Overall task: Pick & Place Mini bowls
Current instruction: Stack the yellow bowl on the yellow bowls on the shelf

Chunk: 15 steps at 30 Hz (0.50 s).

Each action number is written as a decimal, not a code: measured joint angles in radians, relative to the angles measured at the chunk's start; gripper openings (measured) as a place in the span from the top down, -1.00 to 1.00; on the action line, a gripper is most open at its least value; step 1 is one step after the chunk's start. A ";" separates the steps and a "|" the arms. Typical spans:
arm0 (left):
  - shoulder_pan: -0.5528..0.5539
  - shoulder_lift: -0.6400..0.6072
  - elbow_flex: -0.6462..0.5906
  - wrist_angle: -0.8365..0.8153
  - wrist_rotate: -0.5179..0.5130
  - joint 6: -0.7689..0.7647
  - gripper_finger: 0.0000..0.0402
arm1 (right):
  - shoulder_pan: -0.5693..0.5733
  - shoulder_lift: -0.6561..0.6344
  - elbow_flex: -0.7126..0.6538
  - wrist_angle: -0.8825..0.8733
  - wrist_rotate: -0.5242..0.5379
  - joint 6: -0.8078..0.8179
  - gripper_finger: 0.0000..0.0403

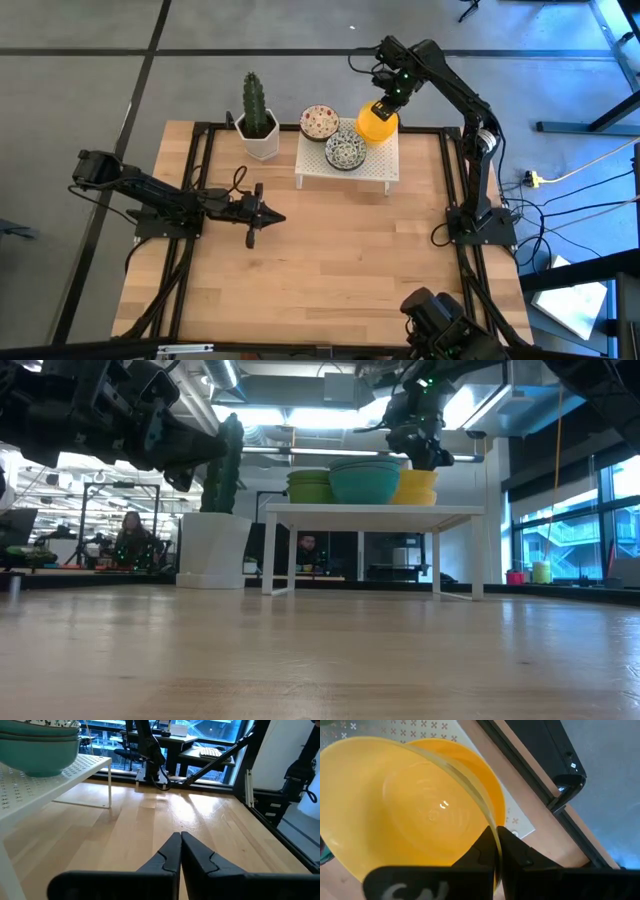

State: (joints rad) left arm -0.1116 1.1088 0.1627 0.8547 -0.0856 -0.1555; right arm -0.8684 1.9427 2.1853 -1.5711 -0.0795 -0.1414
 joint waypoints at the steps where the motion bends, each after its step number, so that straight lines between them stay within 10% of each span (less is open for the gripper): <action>1: 0.000 0.000 0.000 0.000 0.000 0.000 0.98 | 0.000 0.000 0.000 0.000 0.000 0.000 0.95; 15: 0.000 0.000 0.000 -0.002 -0.001 -0.019 0.96 | 0.000 0.000 0.000 0.000 0.000 0.040 0.95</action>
State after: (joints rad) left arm -0.1116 1.1089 0.1627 0.8528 -0.0868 -0.1741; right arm -0.8684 1.9423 2.1853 -1.5711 -0.0795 -0.1014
